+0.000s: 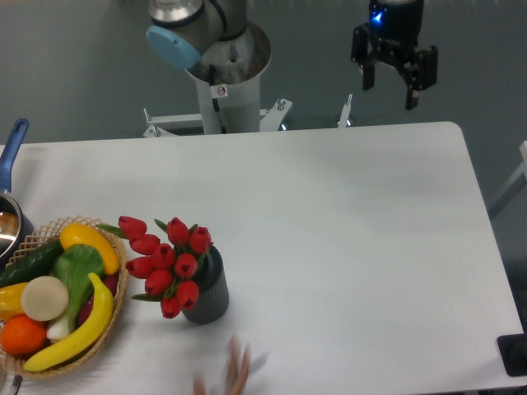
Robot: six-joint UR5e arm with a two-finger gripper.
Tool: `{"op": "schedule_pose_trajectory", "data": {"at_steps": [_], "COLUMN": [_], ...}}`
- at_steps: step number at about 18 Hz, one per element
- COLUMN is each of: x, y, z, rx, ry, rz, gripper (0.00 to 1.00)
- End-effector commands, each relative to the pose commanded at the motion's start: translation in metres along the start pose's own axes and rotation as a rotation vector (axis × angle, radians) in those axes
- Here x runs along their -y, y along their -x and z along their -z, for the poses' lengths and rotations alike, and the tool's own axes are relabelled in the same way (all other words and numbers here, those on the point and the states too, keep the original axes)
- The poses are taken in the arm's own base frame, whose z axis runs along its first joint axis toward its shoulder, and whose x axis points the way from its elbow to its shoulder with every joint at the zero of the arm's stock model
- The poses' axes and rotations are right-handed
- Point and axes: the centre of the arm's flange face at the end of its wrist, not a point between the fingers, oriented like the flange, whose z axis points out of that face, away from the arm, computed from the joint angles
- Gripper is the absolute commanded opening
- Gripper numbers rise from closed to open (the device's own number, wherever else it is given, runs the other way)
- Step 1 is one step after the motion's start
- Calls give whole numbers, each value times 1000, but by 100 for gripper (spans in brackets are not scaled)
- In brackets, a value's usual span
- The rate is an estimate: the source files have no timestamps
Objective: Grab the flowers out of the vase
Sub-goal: 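Move the open gripper down toward the red tulips in the vase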
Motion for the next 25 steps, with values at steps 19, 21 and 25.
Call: {"op": "schedule_pose_trajectory", "data": {"at_steps": [19, 21, 25], "x": [24, 30, 47], "y": [-23, -25, -28], "z": [-34, -40, -52], "rx": [-20, -41, -58], "ry": [-138, -150, -162], "rz": [199, 264, 313], "gripper": [100, 100, 100]}}
